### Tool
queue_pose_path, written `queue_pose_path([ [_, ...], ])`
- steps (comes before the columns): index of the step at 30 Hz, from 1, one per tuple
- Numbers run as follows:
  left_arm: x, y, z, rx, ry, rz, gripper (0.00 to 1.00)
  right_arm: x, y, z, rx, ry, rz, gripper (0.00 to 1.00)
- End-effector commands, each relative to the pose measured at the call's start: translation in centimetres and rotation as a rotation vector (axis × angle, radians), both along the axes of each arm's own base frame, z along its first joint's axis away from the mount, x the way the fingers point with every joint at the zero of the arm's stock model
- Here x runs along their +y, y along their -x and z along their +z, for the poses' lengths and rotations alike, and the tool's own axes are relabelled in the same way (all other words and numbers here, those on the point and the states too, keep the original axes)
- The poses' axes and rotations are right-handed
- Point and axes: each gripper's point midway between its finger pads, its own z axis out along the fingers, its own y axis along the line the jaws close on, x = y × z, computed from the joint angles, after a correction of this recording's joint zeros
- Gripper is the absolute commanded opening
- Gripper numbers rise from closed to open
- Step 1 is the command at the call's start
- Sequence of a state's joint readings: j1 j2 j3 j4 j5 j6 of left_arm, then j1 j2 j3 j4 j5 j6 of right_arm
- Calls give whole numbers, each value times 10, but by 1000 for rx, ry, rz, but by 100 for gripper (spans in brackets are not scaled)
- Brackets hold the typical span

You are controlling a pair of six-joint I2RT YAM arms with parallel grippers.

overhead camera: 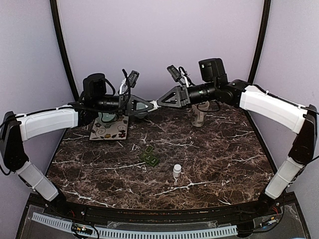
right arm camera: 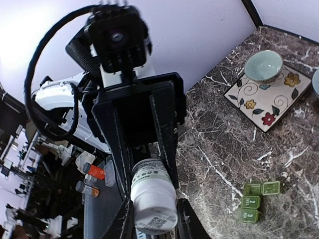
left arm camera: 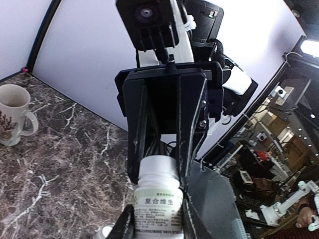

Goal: Sort the pills into containers
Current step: Unscrew the lid of the pill bottle.

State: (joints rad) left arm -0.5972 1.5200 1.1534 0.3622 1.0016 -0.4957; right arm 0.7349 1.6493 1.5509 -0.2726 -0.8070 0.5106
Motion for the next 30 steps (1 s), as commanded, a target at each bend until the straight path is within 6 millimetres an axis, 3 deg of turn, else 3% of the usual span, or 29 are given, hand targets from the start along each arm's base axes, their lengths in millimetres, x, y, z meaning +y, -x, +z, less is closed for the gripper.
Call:
queue_pose_path([
  [1, -2, 24, 47, 11, 118, -163, 0, -4, 8, 4, -227, -12, 33, 0],
  [3, -2, 28, 49, 42, 131, -198, 0, -11, 12, 16, -315, -32, 29, 0],
  [10, -2, 34, 50, 127, 146, -277, 0, -17, 9, 16, -463, -11, 13, 0],
  [23, -2, 38, 51, 174, 171, -340, 0, -17, 10, 18, -487, -18, 18, 1],
  [30, -2, 39, 52, 164, 177, -345, 0, -15, 11, 19, -457, -25, 24, 27],
])
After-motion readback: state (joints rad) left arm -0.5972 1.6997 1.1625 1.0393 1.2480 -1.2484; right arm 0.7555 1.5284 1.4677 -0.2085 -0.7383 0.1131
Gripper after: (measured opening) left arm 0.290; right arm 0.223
